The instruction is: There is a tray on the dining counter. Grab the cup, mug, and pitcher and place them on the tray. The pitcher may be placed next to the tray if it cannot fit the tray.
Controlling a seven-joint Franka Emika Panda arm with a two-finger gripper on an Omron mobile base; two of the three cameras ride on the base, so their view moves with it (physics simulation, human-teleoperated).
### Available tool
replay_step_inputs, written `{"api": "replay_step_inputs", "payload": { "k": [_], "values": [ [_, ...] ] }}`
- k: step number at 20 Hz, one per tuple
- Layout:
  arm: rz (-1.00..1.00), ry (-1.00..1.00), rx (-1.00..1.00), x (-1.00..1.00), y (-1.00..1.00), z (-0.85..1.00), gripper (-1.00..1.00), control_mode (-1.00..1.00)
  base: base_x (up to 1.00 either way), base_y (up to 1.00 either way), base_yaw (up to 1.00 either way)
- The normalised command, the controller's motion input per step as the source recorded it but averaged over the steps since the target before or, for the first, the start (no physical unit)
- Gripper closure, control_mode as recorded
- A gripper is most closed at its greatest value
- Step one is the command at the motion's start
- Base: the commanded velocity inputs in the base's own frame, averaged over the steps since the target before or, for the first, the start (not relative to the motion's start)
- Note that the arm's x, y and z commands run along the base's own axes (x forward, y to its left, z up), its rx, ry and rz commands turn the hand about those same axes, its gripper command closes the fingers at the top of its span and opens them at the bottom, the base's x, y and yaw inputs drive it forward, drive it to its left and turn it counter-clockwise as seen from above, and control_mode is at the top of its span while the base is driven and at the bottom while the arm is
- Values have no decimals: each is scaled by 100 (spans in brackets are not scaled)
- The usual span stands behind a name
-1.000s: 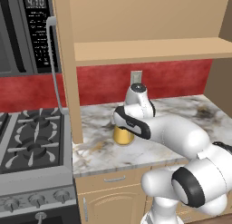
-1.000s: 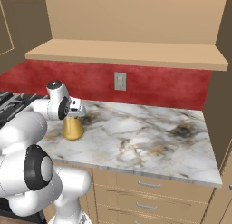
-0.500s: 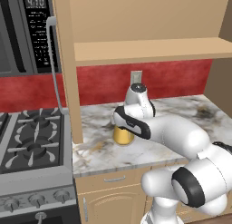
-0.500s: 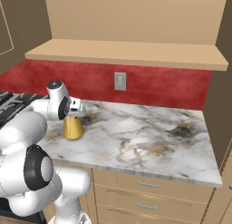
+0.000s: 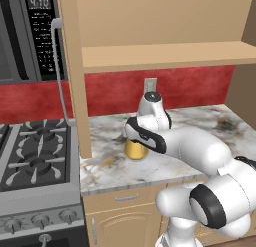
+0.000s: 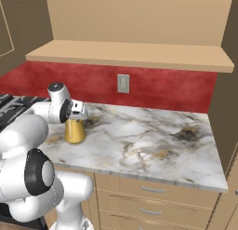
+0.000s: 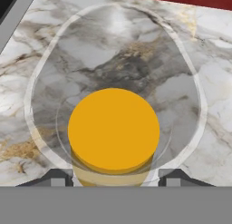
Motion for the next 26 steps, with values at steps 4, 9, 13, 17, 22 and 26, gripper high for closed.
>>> {"api": "replay_step_inputs", "payload": {
  "k": [4, 9, 13, 17, 22, 26],
  "values": [
    [0, 0, 0, 0, 0, 0, 100, -100, 0, 0, 0],
    [0, 0, 0, 0, -3, 4, 100, -100, 0, 0, 0],
    [0, 0, 0, 0, -6, 8, 100, -100, 0, 0, 0],
    [0, 0, 0, -6, -4, 11, 100, -100, 0, 0, 0],
    [0, 0, 0, -16, -1, 9, 100, -100, 0, 0, 0],
    [0, -2, 0, -21, -2, 15, 100, -100, 0, 0, 0]
  ]
}}
